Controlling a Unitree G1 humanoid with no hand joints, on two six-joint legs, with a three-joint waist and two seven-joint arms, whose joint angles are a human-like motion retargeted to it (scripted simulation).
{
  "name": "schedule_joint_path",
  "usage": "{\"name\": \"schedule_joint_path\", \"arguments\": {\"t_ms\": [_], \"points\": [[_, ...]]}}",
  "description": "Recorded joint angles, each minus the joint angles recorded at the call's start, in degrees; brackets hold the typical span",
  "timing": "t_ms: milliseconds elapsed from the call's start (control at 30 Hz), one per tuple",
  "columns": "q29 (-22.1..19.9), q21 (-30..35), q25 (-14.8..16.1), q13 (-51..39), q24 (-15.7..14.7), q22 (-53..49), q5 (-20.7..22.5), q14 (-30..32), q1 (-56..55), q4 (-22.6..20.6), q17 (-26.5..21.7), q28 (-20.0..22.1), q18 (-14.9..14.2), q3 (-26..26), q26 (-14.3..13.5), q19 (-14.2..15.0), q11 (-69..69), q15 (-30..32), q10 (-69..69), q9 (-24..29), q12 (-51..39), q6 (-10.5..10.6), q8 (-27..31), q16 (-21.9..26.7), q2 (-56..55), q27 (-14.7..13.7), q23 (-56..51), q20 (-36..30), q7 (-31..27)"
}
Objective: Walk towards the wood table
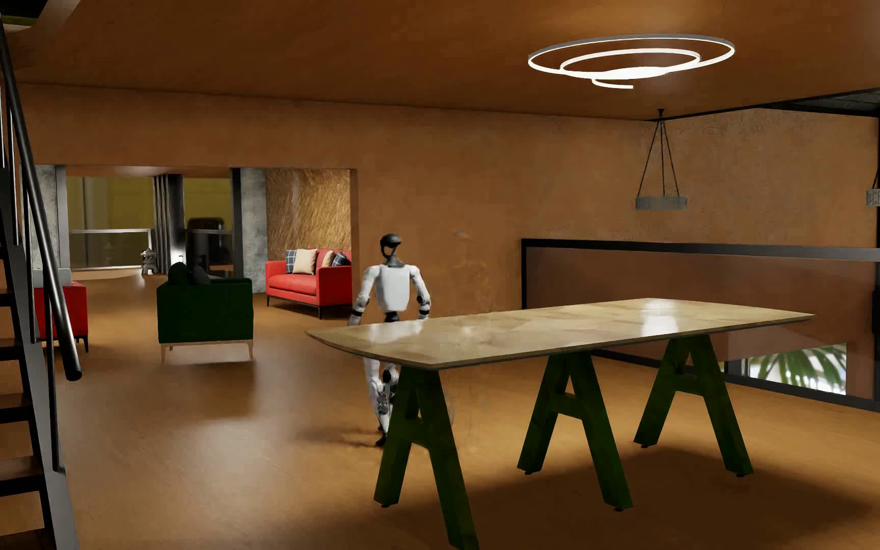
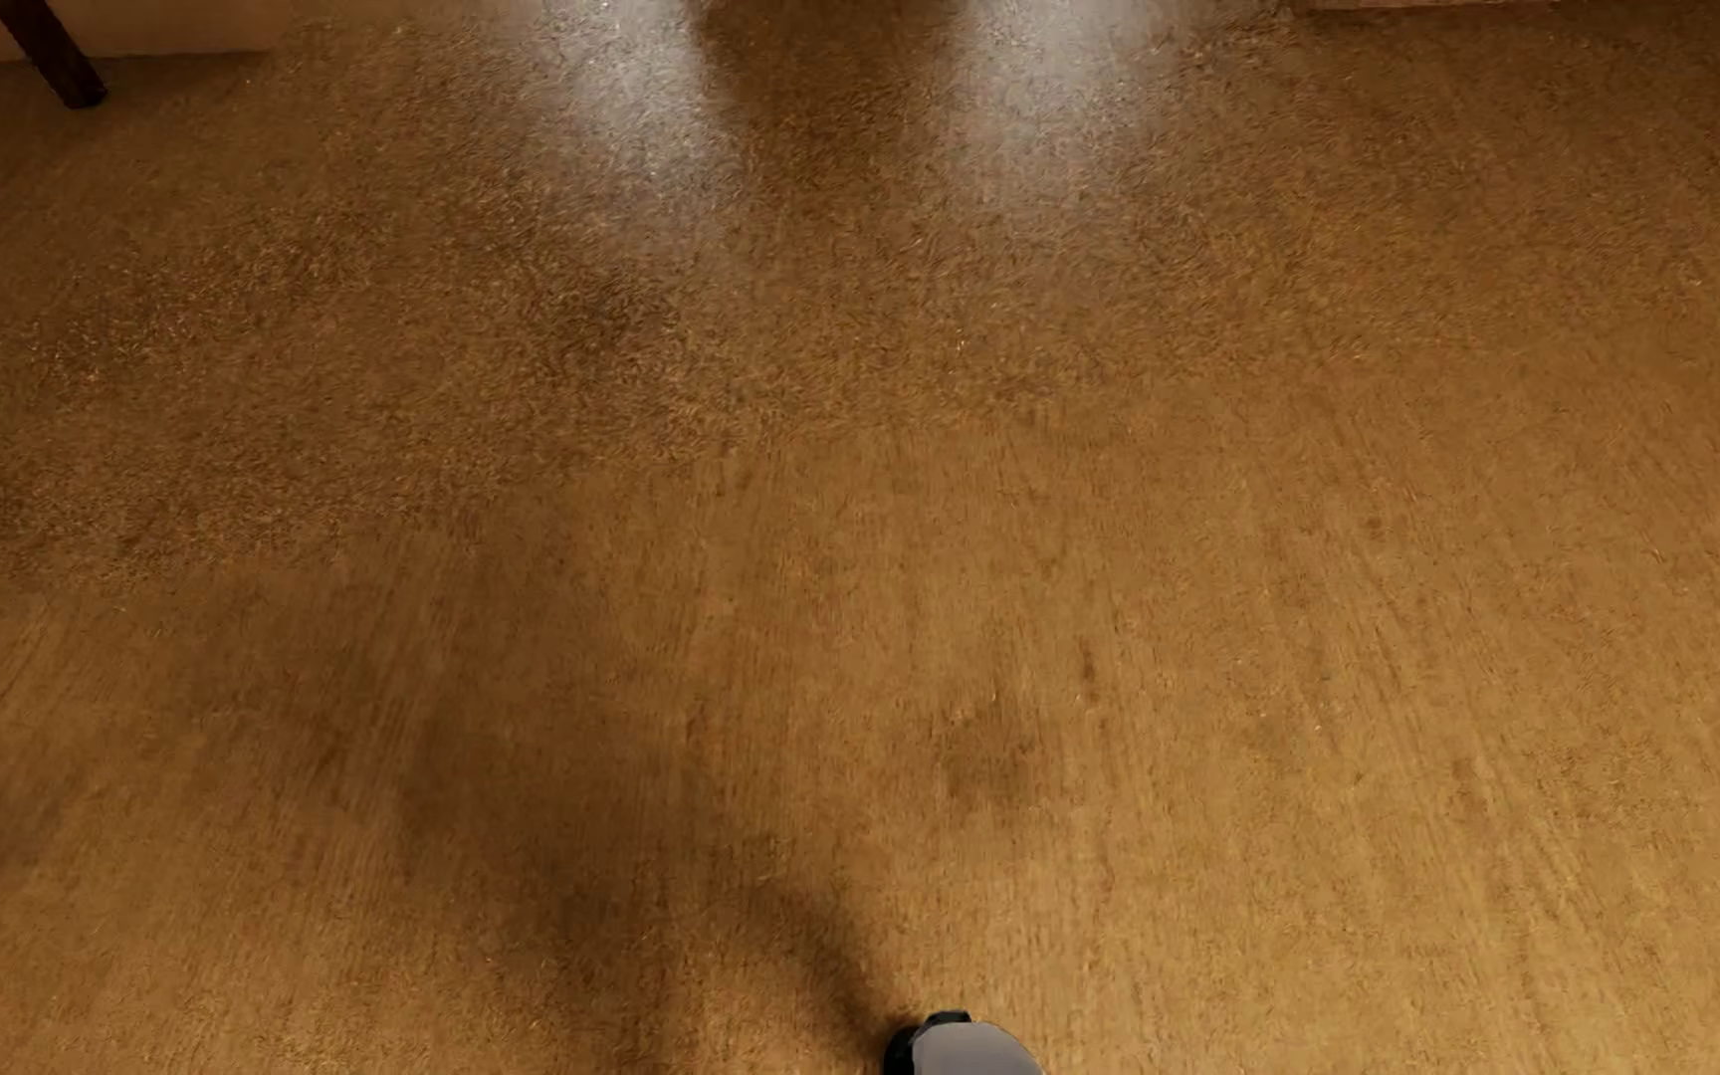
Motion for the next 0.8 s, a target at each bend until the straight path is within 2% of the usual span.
{"name": "schedule_joint_path", "arguments": {"t_ms": [67,100,167,200,233,267,300,333,367,400,433,467,567,633,700,800], "points": [[0.00,0.70,0.00,2.70,0.00,-1.67,-2.36,-3.81,2.64,-0.37,-0.16,0.00,0.00,-2.00,0.00,0.00,-12.24,-12.56,1.79,-0.01,-0.38,0.02,0.00,0.35,1.30,0.00,1.86,-0.06,0.00],[0.00,1.03,0.00,4.52,0.00,-2.42,-4.03,-5.78,4.36,-0.64,-0.06,0.00,0.00,-2.72,0.00,0.00,-13.75,-16.15,2.56,-0.13,-0.05,-0.34,0.00,0.32,1.68,0.00,2.90,-0.06,0.00],[0.00,1.56,0.00,8.02,0.00,-3.65,-6.31,-10.56,9.04,-1.09,0.32,0.00,0.00,-3.65,0.00,0.00,-17.78,-10.79,2.84,-0.44,1.68,-1.23,0.00,-0.33,0.73,0.00,4.36,0.44,0.00],[0.00,1.65,0.00,9.54,0.00,-4.26,-6.81,-13.35,11.76,-1.57,0.47,0.00,0.00,-4.14,0.00,0.00,-17.33,-11.51,2.48,-0.75,2.87,-1.53,0.00,-0.98,-0.19,0.00,4.72,0.49,0.00],[0.00,1.68,0.00,10.88,0.00,-4.90,-7.11,-15.50,14.28,-1.86,0.54,0.00,0.00,-4.96,0.00,0.00,-9.82,-14.81,2.13,-1.33,3.91,-1.50,0.00,-1.83,-0.97,0.00,5.07,-0.04,0.00],[0.00,1.63,0.00,11.93,0.00,-5.61,-7.34,-15.72,15.79,-1.50,0.59,0.00,0.00,-6.08,0.00,0.00,-8.53,-10.30,2.62,-2.26,4.52,-1.01,0.00,-2.97,-1.73,0.00,5.71,-1.08,0.00],[0.00,1.54,0.00,12.36,0.00,-6.16,-7.28,-12.59,15.50,-0.42,0.65,0.00,0.00,-6.94,0.00,0.00,-7.35,-1.31,5.07,-3.22,4.47,0.11,0.00,-4.51,-2.96,0.00,7.00,-2.31,0.00],[0.00,1.97,0.00,11.80,0.00,-6.29,-6.47,-5.04,13.85,1.12,0.57,0.00,0.00,-6.86,0.00,0.00,-6.44,9.23,9.94,-3.71,3.77,1.65,0.00,-6.31,-4.77,0.00,9.02,-3.79,0.00],[0.00,3.50,0.00,10.30,0.00,-6.19,-4.69,7.58,12.06,2.75,0.10,0.00,0.00,-6.05,0.00,0.00,-5.34,16.90,16.01,-3.51,2.75,2.87,0.00,-7.87,-6.11,0.00,10.92,-5.86,0.00],[0.00,5.56,0.00,8.33,0.00,-6.44,-2.26,23.61,10.24,3.80,-0.74,0.00,0.00,-5.23,0.00,0.00,-4.39,19.02,21.00,-2.94,1.68,3.26,0.00,-8.70,-6.02,0.00,11.68,-8.60,0.00],[0.00,6.62,0.00,6.42,0.00,-7.46,0.20,36.14,8.04,3.82,-1.69,0.00,0.00,-5.04,0.00,0.00,-4.32,16.60,24.01,-2.44,0.68,3.02,0.00,-8.62,-4.49,0.00,11.11,-11.45,0.00],[0.00,5.93,0.00,4.99,0.00,-8.84,2.59,38.31,5.74,3.26,-2.51,0.00,0.00,-5.19,0.00,0.00,-5.02,11.94,26.57,-2.16,0.07,2.63,0.00,-7.95,-1.99,0.00,9.69,-13.31,0.00],[0.00,-0.06,0.00,2.21,0.00,-6.61,8.72,14.86,1.63,2.78,-4.16,0.00,0.00,-2.11,0.00,0.00,-6.86,-0.99,32.16,-2.25,1.15,0.94,0.00,-6.25,6.52,0.00,3.49,-9.99,0.00],[0.00,-2.54,0.00,-0.33,0.00,-1.34,9.79,7.74,0.02,3.38,-4.52,0.00,0.00,0.16,0.00,0.00,-7.58,-6.25,30.34,-2.59,2.18,-1.30,0.00,-4.65,11.51,0.00,-0.02,-8.54,0.00],[0.00,-4.27,0.00,-2.65,0.00,3.36,9.71,1.89,-1.69,4.05,-4.87,0.00,0.00,1.40,0.00,0.00,-7.80,-9.80,26.16,-3.47,3.43,-3.55,0.00,-2.80,15.34,0.00,-2.52,-9.94,0.00],[0.00,-8.55,0.00,-4.70,0.00,8.77,7.30,-3.39,0.22,4.81,-5.06,0.00,0.00,5.72,0.00,0.00,-8.57,-14.89,17.05,-4.65,6.31,-6.23,0.00,-1.86,21.07,0.00,-4.14,-8.54,0.00]]}}
